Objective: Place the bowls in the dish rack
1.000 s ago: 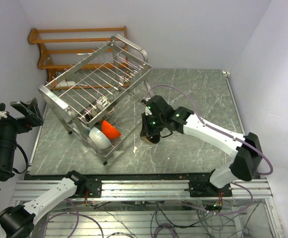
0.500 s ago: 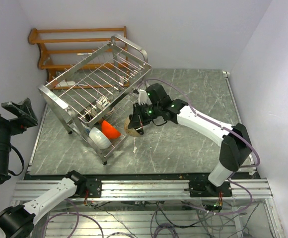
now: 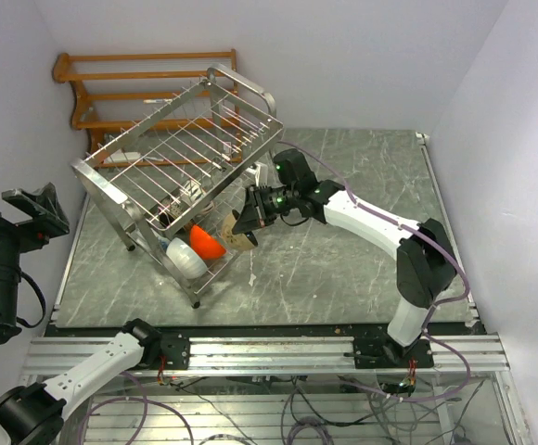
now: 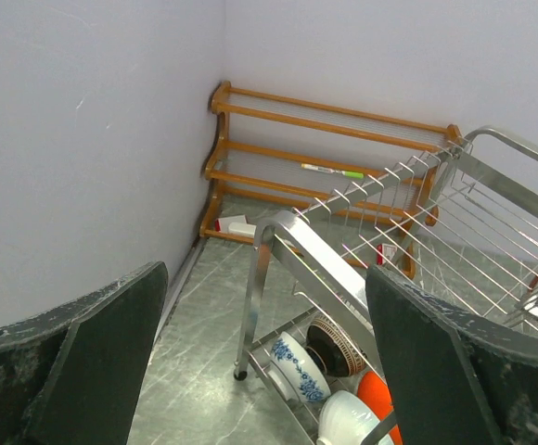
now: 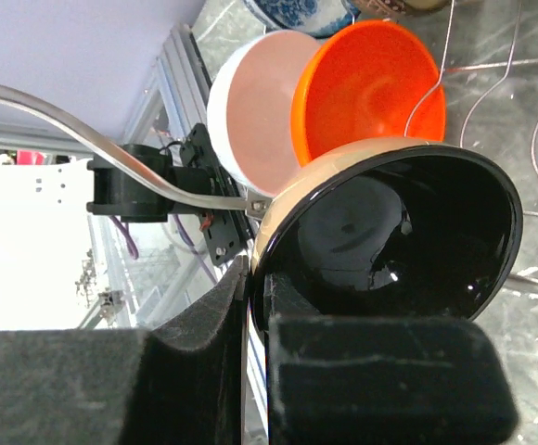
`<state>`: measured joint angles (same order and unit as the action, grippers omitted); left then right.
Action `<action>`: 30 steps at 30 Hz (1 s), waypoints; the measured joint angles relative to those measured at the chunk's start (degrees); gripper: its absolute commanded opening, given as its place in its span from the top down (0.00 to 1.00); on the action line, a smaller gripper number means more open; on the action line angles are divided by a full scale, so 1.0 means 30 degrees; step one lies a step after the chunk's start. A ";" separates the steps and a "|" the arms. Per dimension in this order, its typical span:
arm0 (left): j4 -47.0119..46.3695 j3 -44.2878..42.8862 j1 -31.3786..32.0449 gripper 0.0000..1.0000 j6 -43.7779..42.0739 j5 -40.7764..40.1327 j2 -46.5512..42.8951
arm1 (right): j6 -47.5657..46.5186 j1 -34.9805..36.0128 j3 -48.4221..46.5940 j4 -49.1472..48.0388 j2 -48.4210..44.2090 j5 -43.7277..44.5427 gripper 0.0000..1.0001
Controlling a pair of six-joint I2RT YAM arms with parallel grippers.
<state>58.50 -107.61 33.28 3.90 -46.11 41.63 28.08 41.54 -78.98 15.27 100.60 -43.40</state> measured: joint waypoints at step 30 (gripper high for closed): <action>0.0022 0.0291 0.0000 0.01 0.0000 -0.0372 0.0350 | 0.2222 -0.0823 -0.1472 -0.5705 0.4612 -0.4838 1.00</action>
<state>58.57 -106.74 33.28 3.90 -47.22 42.68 34.74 39.07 -83.40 -1.85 114.43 -57.91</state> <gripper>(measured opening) 0.991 0.047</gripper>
